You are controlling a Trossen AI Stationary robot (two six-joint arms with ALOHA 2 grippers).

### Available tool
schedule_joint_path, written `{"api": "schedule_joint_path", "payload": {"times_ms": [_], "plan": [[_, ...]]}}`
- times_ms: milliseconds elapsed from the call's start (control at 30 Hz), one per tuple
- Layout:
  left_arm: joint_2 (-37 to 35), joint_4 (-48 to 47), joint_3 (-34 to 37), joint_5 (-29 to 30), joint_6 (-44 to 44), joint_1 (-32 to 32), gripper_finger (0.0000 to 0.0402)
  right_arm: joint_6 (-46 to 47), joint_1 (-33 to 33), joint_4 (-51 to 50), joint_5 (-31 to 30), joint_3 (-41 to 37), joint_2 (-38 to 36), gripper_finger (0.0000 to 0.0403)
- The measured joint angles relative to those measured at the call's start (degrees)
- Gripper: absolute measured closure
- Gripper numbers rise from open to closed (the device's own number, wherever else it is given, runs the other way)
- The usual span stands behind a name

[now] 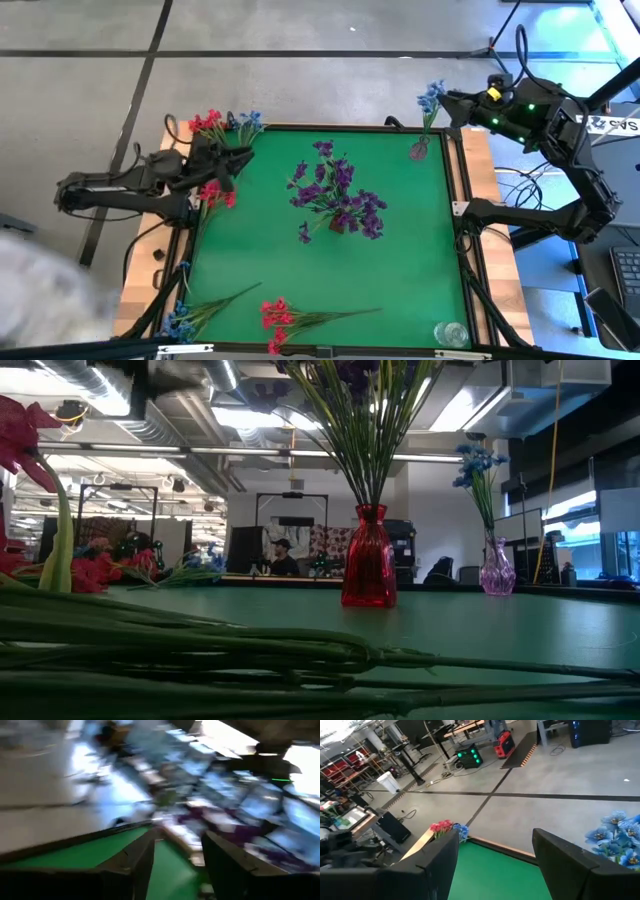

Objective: Sort flowers into vase by color
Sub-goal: Put the top blue flowers into the violet vase

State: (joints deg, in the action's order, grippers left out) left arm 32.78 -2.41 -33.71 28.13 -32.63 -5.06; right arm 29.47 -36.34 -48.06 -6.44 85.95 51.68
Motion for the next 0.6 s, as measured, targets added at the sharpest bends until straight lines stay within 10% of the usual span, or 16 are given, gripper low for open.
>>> {"api": "schedule_joint_path", "payload": {"times_ms": [600], "plan": [[22.6,-28.6,-14.1,-10.1,-11.2,-29.5,0.0194,-2.8,0.0,-0.8,2.8,0.0,-1.5,0.015]]}}
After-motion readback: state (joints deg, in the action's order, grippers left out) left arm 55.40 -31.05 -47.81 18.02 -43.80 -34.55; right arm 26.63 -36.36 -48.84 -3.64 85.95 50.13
